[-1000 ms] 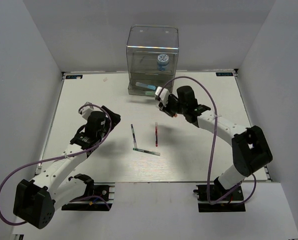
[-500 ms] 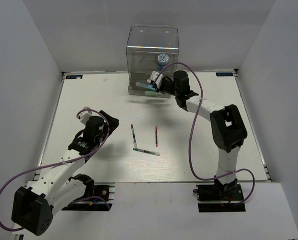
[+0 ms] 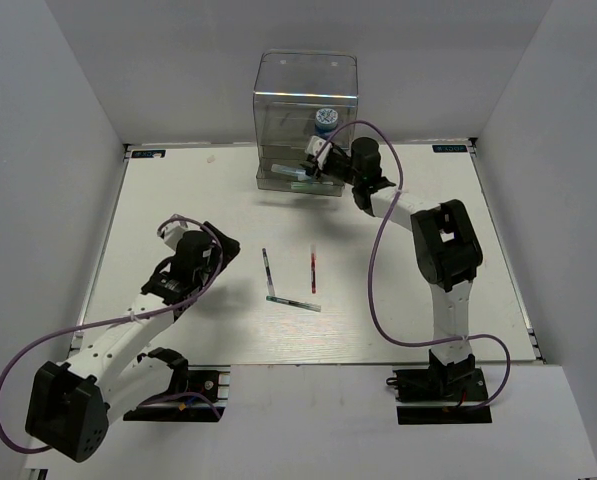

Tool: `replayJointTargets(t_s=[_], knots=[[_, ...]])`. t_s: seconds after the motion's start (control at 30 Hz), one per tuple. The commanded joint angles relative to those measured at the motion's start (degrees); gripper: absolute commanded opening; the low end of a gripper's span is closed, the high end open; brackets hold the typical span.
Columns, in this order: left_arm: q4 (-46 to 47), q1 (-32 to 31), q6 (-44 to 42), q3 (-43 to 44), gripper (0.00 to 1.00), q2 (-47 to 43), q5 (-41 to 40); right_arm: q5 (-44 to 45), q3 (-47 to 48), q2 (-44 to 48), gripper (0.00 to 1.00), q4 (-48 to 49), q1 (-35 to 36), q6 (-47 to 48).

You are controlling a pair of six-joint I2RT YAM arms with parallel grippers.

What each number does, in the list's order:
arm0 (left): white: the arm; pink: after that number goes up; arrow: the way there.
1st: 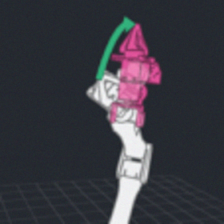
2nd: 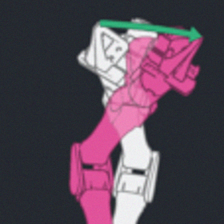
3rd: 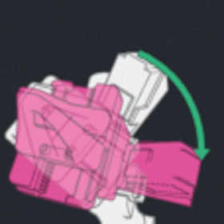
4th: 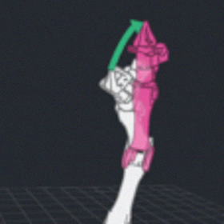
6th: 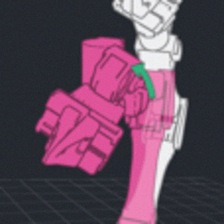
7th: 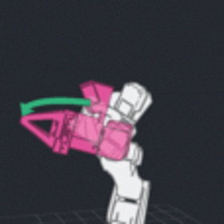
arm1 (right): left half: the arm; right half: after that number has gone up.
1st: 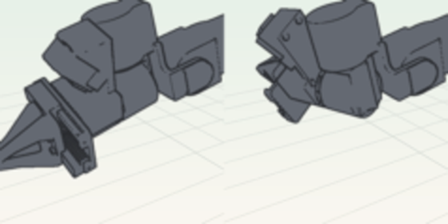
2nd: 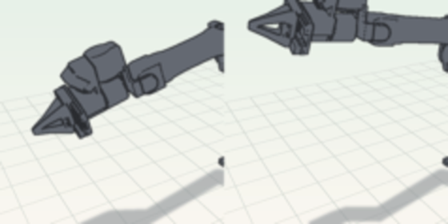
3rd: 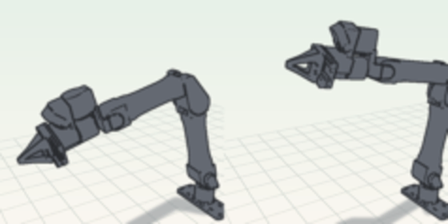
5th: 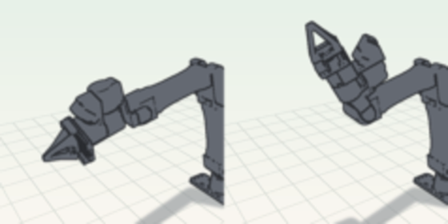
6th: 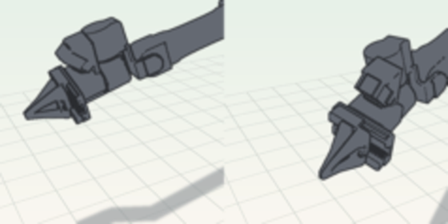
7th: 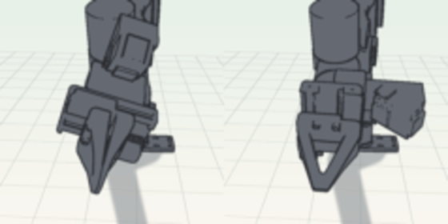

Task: Sort the stationery into containers
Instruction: Place the stationery into the container, then close the drawer

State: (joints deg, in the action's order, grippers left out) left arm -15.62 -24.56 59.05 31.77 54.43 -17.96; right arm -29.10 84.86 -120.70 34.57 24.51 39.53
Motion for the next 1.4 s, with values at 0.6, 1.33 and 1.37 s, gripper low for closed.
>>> replayJointTargets(t_s=[0.6,1.33,1.37], knots=[[3.84,-0.23,-0.42,4.27,0.94,5.59,1.43,-26.54,18.84,-2.60,0.00,-54.95,-2.28,22.43],[16.66,-0.23,0.63,3.74,0.94,11.74,8.10,3.96,14.54,-6.82,0.00,-32.64,-1.22,16.29],[17.80,-0.23,0.63,4.43,0.93,12.53,8.11,5.88,15.15,-7.00,0.00,-31.76,-1.31,16.20]])
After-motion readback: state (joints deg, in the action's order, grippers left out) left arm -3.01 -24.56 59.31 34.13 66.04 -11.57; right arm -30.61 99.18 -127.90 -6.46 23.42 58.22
